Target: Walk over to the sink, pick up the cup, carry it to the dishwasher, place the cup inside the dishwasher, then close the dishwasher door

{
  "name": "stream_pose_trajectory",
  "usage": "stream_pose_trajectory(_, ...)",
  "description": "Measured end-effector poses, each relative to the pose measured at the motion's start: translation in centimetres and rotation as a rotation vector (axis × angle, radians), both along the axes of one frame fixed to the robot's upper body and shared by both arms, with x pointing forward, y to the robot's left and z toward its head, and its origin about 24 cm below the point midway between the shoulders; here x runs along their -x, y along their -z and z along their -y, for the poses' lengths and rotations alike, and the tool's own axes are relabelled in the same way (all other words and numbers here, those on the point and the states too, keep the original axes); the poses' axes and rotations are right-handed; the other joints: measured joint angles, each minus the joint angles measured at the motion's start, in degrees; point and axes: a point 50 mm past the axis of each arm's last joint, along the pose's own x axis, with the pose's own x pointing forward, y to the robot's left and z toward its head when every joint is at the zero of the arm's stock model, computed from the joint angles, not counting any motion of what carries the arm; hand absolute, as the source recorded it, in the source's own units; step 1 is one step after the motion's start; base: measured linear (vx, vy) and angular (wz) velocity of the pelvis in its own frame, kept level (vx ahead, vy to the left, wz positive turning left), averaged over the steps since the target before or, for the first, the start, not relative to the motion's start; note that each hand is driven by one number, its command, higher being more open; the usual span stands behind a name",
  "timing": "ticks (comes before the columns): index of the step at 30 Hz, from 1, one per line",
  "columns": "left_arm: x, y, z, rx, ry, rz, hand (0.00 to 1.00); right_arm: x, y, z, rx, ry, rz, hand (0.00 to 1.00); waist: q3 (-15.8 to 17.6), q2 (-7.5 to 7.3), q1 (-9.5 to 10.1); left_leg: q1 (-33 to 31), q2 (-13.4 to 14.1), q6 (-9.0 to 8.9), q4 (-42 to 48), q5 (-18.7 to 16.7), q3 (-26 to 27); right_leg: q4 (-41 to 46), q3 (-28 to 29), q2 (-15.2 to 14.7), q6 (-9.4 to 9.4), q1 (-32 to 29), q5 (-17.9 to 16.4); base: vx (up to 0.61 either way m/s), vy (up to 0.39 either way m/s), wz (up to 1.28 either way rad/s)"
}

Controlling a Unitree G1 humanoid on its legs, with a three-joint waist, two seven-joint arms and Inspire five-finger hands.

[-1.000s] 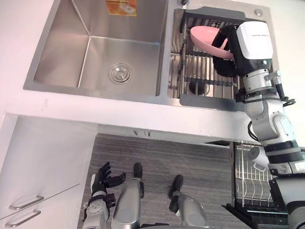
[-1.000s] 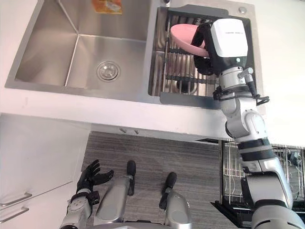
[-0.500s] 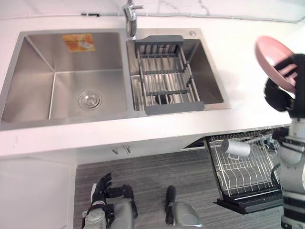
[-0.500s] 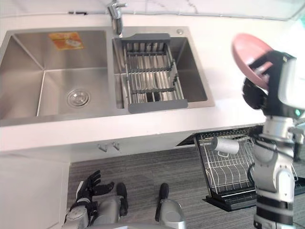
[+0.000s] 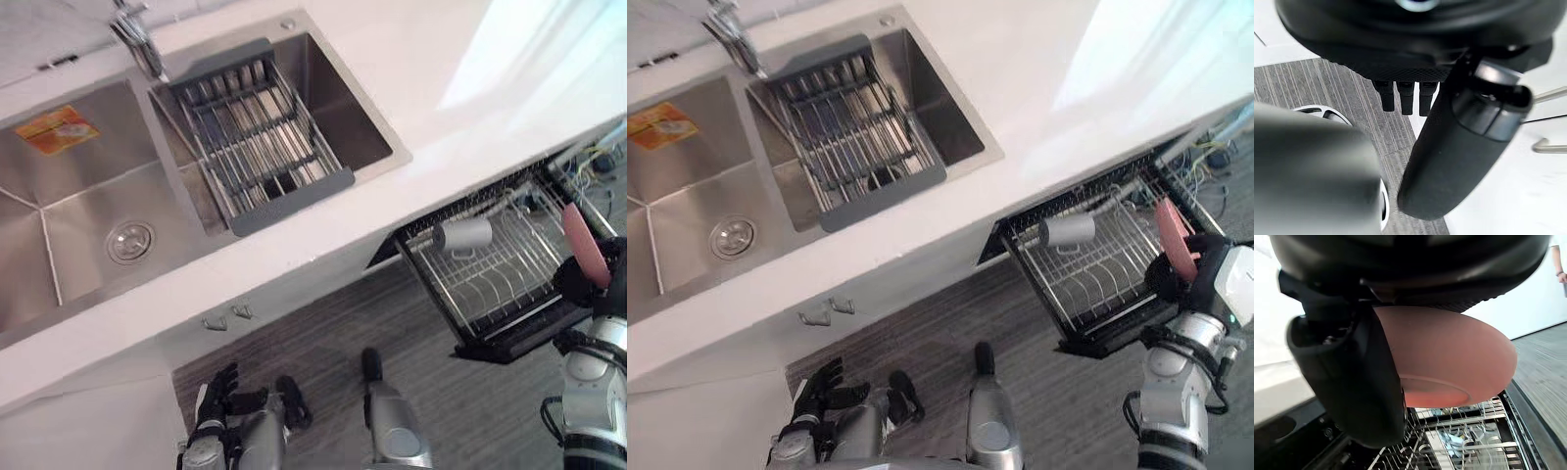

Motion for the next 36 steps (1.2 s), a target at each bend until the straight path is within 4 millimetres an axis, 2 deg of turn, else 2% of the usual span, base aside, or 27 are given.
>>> stream_pose_trajectory(1, -0.3, -0.1, 0.0, 0.001, 0.000, 0.007, 0.90, -0.4, -0.3, 0.1, 0.005, -0.007, 0.003, 0.30, 0.50, -0.01, 0.14, -0.29, 0.03, 0.04, 0.03, 0.02, 0.40, 0.00, -0.23, -0.18, -0.17, -0.50, 0.27, -0.10, 0.019, -0.33)
stream_pose_trajectory(5, -1.6, -0.6, 0.2, 0.008, -0.002, 0.047, 0.90, -2.6, -2.0, 0.3, 0.010, -0.045, 0.036, 0.30, 3.04, 0.69, 0.11, -2.92, 0.14, 0.82, 0.45, 0.84, -0.08, -0.65, -2.05, -0.51, 1.13, -2.35, 2.10, -0.02, -0.017, 0.01)
stream_pose_trajectory(9, -2.5, -1.0, 0.6, 0.018, -0.014, 0.079, 0.90, -5.1, -3.4, 0.5, -0.014, -0.083, 0.050, 0.30, 3.98, 1.16, 0.30, -5.39, -0.56, 0.87, -1.56, 2.37, -0.92, -3.60, -3.32, -0.63, 0.96, -3.52, 4.13, 0.04, -0.059, 0.07)
stream_pose_trajectory(15, -3.8, -1.4, 1.3, 0.026, 0.016, 0.107, 0.90, -8.3, -3.9, 0.8, -0.116, -0.091, 0.025, 0.30, 4.88, 2.01, 1.66, -8.32, -2.37, 1.29, -4.15, 4.28, -0.97, -5.72, -3.72, -1.37, 0.86, -6.56, 6.73, -0.02, -0.039, 0.00)
stream_pose_trajectory(16, -3.9, -1.4, 1.3, 0.029, 0.017, 0.109, 0.90, -8.6, -4.1, 0.9, -0.125, -0.091, 0.024, 0.90, 5.01, 2.15, 1.70, -8.62, -2.48, 1.36, -4.15, 4.32, -0.96, -6.09, -3.80, -1.42, 0.77, -6.74, 7.17, -0.07, -0.016, -0.04)
stream_pose_trajectory(18, -4.4, -1.5, 1.4, 0.030, 0.021, 0.109, 0.90, -9.2, -4.9, 1.4, -0.138, -0.076, 0.028, 0.90, 5.38, 2.70, 1.92, -9.81, -2.96, 1.78, -4.12, 4.55, -0.95, -6.59, -4.35, -1.73, 0.56, -7.91, 8.66, -0.08, -0.005, -0.07)
stream_pose_trajectory(22, -5.0, -1.7, 1.4, 0.024, 0.002, 0.119, 0.90, -9.3, -5.2, 2.3, -0.189, -0.040, 0.035, 0.90, 5.60, 2.96, 2.27, -11.12, -3.39, 2.41, -3.69, 4.51, -0.71, -7.94, -4.79, -2.15, -0.01, -8.60, 10.54, -0.09, 0.005, -0.04)
stream_pose_trajectory(25, -5.3, -1.8, 1.4, 0.025, -0.004, 0.124, 0.90, -9.2, -5.4, 2.6, -0.212, -0.033, 0.052, 0.90, 6.09, 2.92, 2.52, -11.41, -3.32, 2.13, -3.43, 4.15, -0.46, -8.11, -4.84, -2.35, -0.10, -8.78, 10.72, -0.08, -0.015, -0.05)
stream_pose_trajectory(31, -5.5, -1.8, 1.4, 0.025, -0.004, 0.130, 0.90, -9.4, -6.6, 2.2, -0.224, -0.061, 0.115, 0.90, 6.16, 2.93, 2.64, -12.21, -2.42, 2.32, -1.05, 3.78, 0.09, -8.13, -4.11, -1.62, -0.12, -9.39, 10.71, -0.03, -0.041, -0.11)
stream_pose_trajectory(33, -5.5, -1.9, 1.5, 0.028, -0.004, 0.131, 0.90, -9.2, -8.1, 1.5, -0.197, -0.111, 0.197, 0.90, 6.18, 2.89, 2.75, -12.21, -1.77, 2.25, 0.27, 3.23, -0.19, -8.15, -3.17, -1.00, -0.22, -9.37, 10.78, -0.02, -0.073, -0.25)
stream_pose_trajectory(36, -5.8, -2.1, 1.5, 0.028, -0.005, 0.148, 0.90, -8.4, -9.3, 0.9, -0.179, -0.156, 0.292, 0.90, 6.28, 2.71, 2.72, -11.88, -1.24, 2.03, 1.51, 2.54, -0.97, -8.60, -2.65, -0.44, -0.32, -8.56, 10.88, -0.02, -0.066, -0.16)
